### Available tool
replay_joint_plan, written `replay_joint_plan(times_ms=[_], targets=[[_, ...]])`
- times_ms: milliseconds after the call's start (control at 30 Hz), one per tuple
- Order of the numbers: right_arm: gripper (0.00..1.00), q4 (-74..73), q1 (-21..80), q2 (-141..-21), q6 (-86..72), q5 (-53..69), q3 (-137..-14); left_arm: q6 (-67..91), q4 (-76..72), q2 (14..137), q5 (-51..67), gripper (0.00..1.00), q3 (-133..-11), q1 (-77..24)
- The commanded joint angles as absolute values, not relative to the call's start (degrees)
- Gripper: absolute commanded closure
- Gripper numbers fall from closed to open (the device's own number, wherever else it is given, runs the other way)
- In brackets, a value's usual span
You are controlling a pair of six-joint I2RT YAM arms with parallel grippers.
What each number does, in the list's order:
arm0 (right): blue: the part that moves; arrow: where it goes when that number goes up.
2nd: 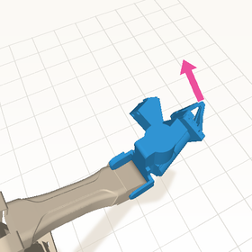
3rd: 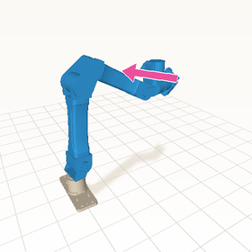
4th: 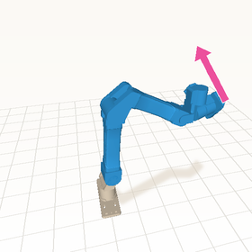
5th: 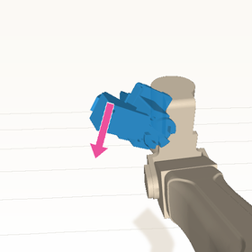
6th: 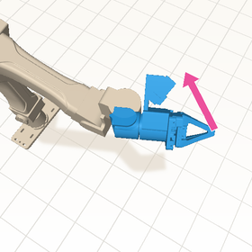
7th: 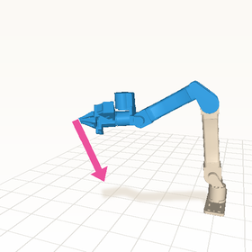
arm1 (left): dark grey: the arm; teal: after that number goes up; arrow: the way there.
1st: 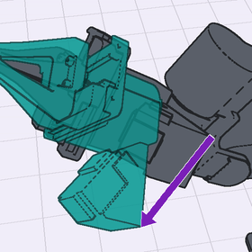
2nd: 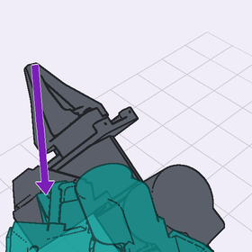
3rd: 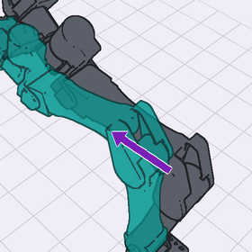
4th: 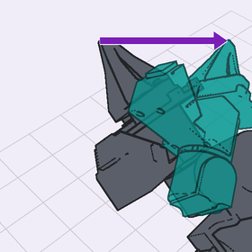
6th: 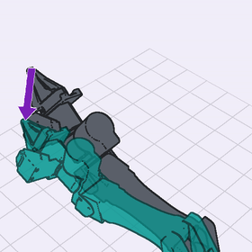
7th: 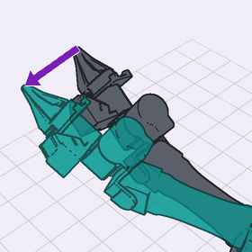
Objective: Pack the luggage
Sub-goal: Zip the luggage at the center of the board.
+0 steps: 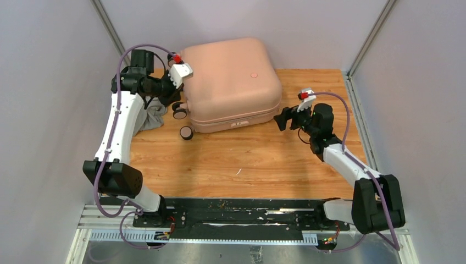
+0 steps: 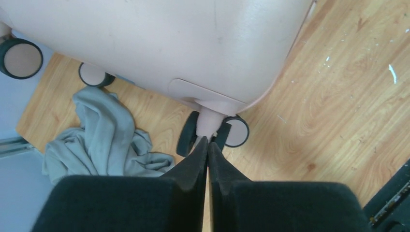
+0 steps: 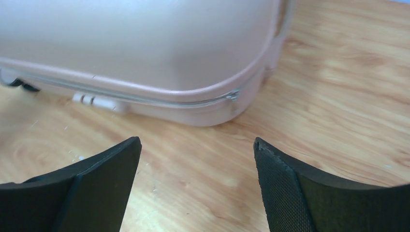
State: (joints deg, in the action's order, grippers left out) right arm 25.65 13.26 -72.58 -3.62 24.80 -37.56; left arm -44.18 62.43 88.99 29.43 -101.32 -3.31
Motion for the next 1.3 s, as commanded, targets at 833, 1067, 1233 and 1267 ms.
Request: replay_joint_plan(times_ms=[833, 1067, 1233, 1267], targets=[[0.04, 28.4, 6.1, -88.8, -12.9, 27.0, -47.0, -57.6, 62.2, 107.8, 30.1, 0.05, -99.3, -2.6], [0.11, 29.4, 6.0, -90.9, -10.2, 27.3, -47.7, -56.8, 62.2, 103.8, 34.0, 0.96, -100.5, -2.4], [0.10, 30.4, 5.9, -91.2, -8.8, 27.5, -47.6, -56.1, 62.3, 100.8, 35.9, 1.00, -100.2, -2.4], [0.11, 30.3, 5.8, -91.5, -8.5, 27.9, -47.9, -56.1, 62.2, 100.2, 36.1, 1.00, -100.3, -2.5]])
